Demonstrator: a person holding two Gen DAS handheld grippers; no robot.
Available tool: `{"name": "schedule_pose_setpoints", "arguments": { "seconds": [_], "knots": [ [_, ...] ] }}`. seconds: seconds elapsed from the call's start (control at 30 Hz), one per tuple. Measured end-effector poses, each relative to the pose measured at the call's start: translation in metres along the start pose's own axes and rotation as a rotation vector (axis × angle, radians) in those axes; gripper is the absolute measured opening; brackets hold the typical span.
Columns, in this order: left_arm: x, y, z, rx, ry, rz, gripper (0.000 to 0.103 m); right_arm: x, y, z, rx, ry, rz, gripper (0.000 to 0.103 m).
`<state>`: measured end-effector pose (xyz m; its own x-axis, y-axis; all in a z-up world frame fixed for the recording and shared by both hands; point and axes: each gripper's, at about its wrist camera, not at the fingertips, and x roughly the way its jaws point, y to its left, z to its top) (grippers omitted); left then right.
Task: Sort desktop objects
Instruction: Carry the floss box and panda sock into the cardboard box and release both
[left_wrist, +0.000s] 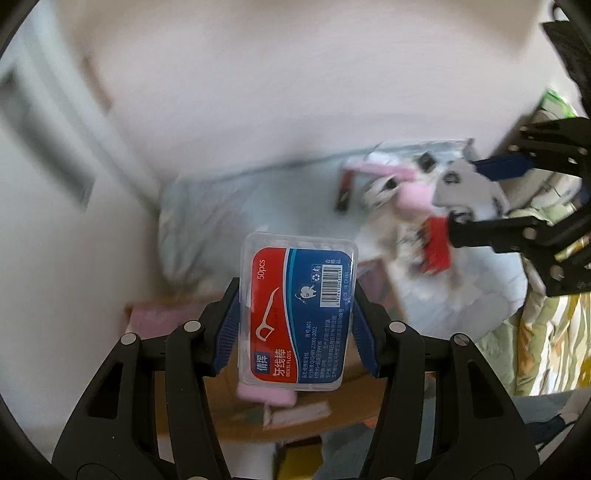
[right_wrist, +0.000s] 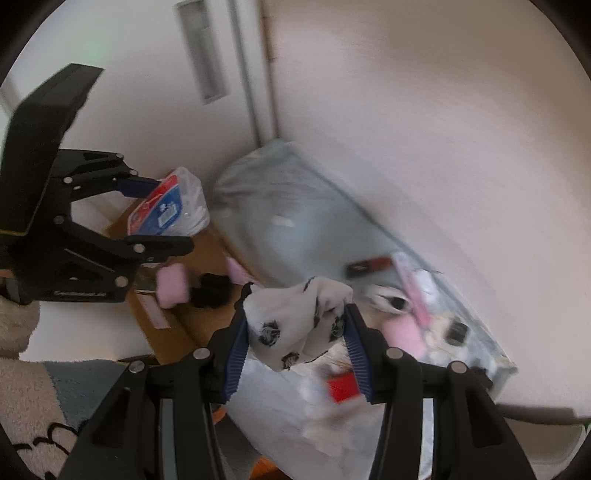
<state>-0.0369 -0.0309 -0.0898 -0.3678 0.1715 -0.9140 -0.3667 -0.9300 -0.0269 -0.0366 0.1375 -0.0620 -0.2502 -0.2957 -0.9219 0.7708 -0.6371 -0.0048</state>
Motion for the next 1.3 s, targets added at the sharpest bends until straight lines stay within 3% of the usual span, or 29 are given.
{"name": "schedule_pose_setpoints", "arguments": {
  "seconds": [0.2, 0.5, 0.87, 1.3],
  "knots": [
    [0.017, 0.048, -0.043, -0.091, 0.053, 0.024, 0.051, 0.034, 0.049, 0.011, -0.028, 0.042, 0.04, 0.046],
    [0.046, 0.078, -0.079, -0.158, 0.093, 0.043, 0.051, 0.082, 0.088, 0.004, -0.027, 0.128, 0.066, 0.046],
    [0.075, 0.095, -0.101, -0.204, 0.165, 0.033, 0.051, 0.114, 0.098, -0.009, 0.042, 0.185, 0.11, 0.046],
    [0.083, 0.096, -0.105, -0.198, 0.178, 0.053, 0.051, 0.128, 0.107, -0.013, 0.043, 0.213, 0.111, 0.046]
  ]
}}
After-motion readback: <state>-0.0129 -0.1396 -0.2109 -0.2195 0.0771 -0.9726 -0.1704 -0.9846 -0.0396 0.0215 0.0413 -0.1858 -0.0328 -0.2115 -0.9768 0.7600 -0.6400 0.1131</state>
